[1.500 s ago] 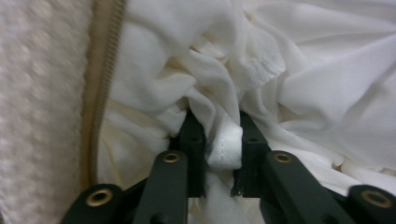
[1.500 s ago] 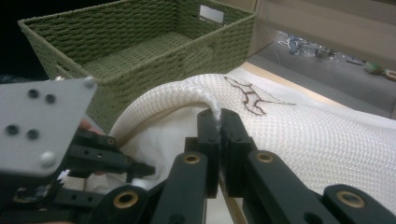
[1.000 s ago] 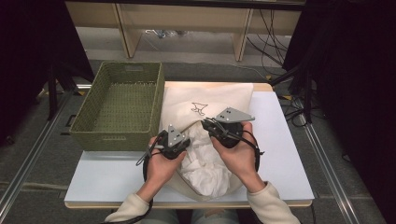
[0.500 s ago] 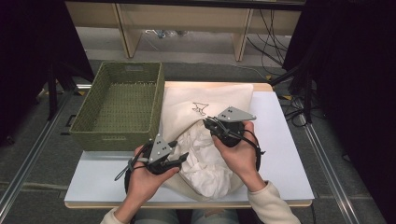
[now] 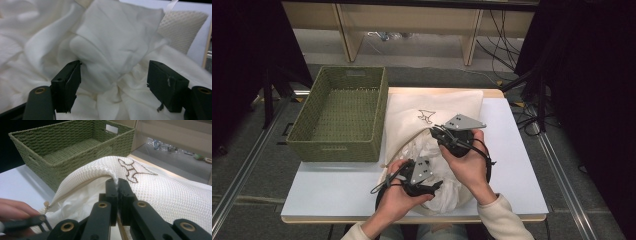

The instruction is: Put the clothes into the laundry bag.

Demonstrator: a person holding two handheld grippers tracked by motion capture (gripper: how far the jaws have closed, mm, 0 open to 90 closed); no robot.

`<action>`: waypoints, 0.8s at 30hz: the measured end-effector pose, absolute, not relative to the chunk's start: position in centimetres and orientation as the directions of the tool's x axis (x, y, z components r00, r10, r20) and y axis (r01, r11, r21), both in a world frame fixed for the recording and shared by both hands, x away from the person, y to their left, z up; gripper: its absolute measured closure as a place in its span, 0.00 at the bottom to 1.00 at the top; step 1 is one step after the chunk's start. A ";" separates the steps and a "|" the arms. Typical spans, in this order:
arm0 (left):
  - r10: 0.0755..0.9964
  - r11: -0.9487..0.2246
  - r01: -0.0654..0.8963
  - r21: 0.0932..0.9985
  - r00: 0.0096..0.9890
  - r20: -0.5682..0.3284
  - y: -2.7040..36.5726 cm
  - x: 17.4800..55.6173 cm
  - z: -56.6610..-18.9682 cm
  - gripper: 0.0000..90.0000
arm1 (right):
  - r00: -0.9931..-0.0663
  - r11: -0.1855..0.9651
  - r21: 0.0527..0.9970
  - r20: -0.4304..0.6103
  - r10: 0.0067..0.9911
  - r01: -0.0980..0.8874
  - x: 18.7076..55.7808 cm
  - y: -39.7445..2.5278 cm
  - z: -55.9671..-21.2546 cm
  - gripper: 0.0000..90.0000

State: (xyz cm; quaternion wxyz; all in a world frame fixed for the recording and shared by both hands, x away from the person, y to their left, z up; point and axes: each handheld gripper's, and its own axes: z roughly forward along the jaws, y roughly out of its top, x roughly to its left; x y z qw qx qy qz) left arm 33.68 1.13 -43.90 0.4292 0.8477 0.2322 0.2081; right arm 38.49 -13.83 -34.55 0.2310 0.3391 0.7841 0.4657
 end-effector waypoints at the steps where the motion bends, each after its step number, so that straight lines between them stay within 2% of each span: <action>1: 0.572 -0.534 0.215 0.818 0.804 0.162 0.8 33.8 -44.1 0.31 | -0.664 0.338 0.887 -0.048 0.747 0.316 38.5 -13.8 -34.5 0.98; 4: 0.575 -0.582 0.205 0.787 0.788 0.220 0.5 34.4 -44.5 0.40 | -0.663 0.337 0.887 -0.047 0.747 0.317 38.5 -13.8 -34.6 0.98; 10: 0.615 -0.559 0.223 0.798 0.757 0.220 0.0 35.1 -45.0 0.50 | -0.666 0.331 0.891 -0.043 0.744 0.312 38.5 -13.7 -34.7 0.98; 16: 0.611 -0.616 0.214 0.758 0.737 0.288 0.0 36.1 -45.4 0.59 | -0.661 0.343 0.886 -0.057 0.748 0.312 38.5 -13.7 -34.6 0.99; 18: 0.610 -0.616 0.227 0.755 0.743 0.275 -0.1 36.4 -45.7 0.64 | -0.668 0.338 0.885 -0.042 0.743 0.320 38.5 -13.6 -34.7 0.99; 19: 0.619 -0.591 0.234 0.772 0.746 0.248 -0.3 36.5 -45.9 0.66 | -0.665 0.340 0.887 -0.052 0.745 0.312 38.5 -13.6 -34.7 0.99; 21: 0.597 -0.623 0.205 0.755 0.748 0.290 -0.2 36.6 -45.8 0.74 | -0.664 0.345 0.885 -0.056 0.745 0.312 38.3 -13.6 -34.6 0.99; 23: 0.618 -0.581 0.216 0.785 0.745 0.252 -0.3 36.6 -45.8 0.84 | -0.664 0.341 0.886 -0.052 0.746 0.313 38.2 -13.6 -34.5 0.99; 24: 0.599 -0.606 0.208 0.767 0.754 0.269 0.0 36.7 -45.6 0.88 | -0.664 0.341 0.888 -0.055 0.746 0.309 38.2 -13.6 -34.4 0.99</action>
